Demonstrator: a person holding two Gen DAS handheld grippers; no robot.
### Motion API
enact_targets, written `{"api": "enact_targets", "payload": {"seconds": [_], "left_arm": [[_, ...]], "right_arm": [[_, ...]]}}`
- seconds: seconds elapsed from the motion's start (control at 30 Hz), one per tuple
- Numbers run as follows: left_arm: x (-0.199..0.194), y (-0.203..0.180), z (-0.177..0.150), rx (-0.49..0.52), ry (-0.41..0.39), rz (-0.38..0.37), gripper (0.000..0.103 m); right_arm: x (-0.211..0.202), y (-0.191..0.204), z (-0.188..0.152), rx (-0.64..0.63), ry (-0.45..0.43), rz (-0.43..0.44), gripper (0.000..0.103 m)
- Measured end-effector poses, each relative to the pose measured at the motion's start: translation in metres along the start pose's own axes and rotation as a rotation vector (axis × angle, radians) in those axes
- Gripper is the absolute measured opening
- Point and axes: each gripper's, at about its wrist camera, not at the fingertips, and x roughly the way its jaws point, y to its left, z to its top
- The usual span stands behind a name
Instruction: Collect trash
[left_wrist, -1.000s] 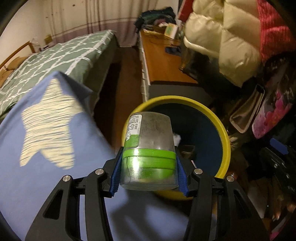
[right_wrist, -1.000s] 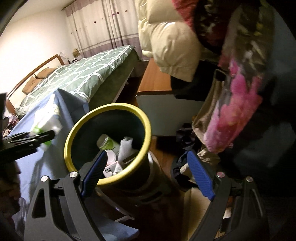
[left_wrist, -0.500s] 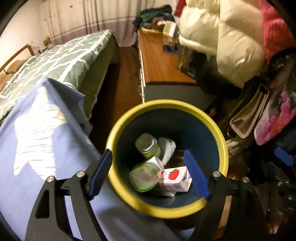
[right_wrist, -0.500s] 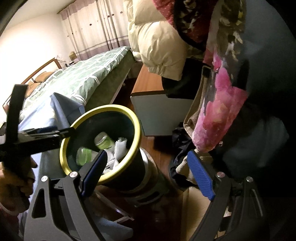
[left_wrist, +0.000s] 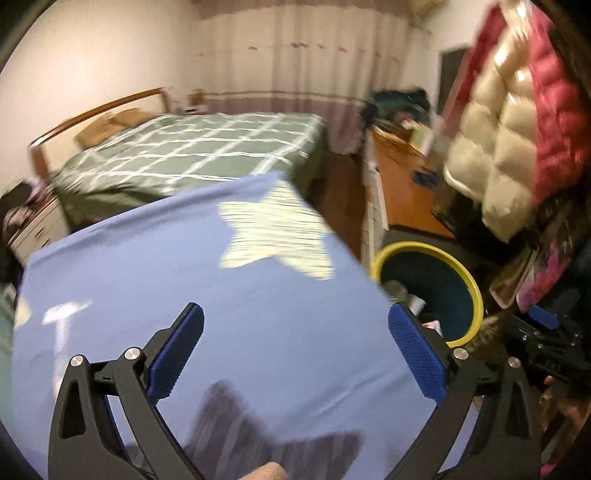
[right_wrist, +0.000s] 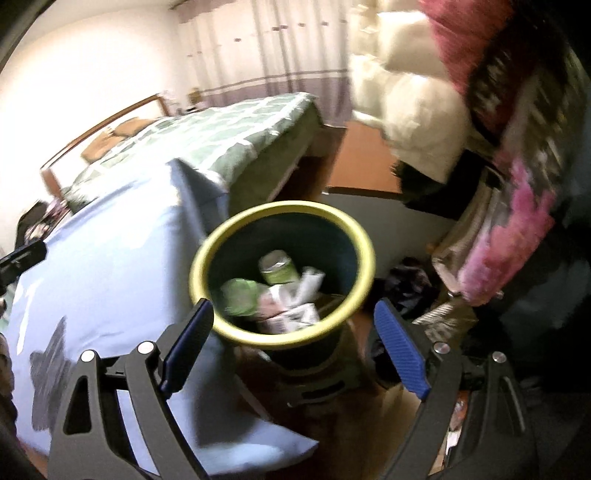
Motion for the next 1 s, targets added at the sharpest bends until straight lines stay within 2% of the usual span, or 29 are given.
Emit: {"api": "enact_targets", "payload": {"seconds": [0.23,0.43,0.53,0.67,0.77,1.0], "left_arm": [[-0.091,0.069,-0.047,-0.072,-0.074,0.147,0.098],[-0.155,0.101,-0.085,-0.154,-0.138,0.229,0.098],[-0.180,0.112,-0.106,-0.171,-0.152,0.243,0.098],[-0.201,0.117,-0.125,-0.185,-0.163,0.252,0.098],[-0.210,0.112,-0.127,-0.184,-0.186,0.296,0.098],[-0.220,0.107,-0.124,-0.201,-0.212,0.330,0.098]], "right_arm": [[-0.026,0.047,-0.005,-0.095,-0.048,0.063,0.086],[-0.058,0.078,-0.011,-0.163,-0.107,0.105,0.088],[-0.071,0.090,-0.014,-0.194,-0.135,0.117,0.089],[-0.086,0.104,-0.020,-0.218,-0.162,0.139,0.090],[-0.094,0.109,-0.023,-0.228,-0.172,0.148,0.090],[-0.106,0.119,-0.026,-0.249,-0.193,0.162,0.090]]}}
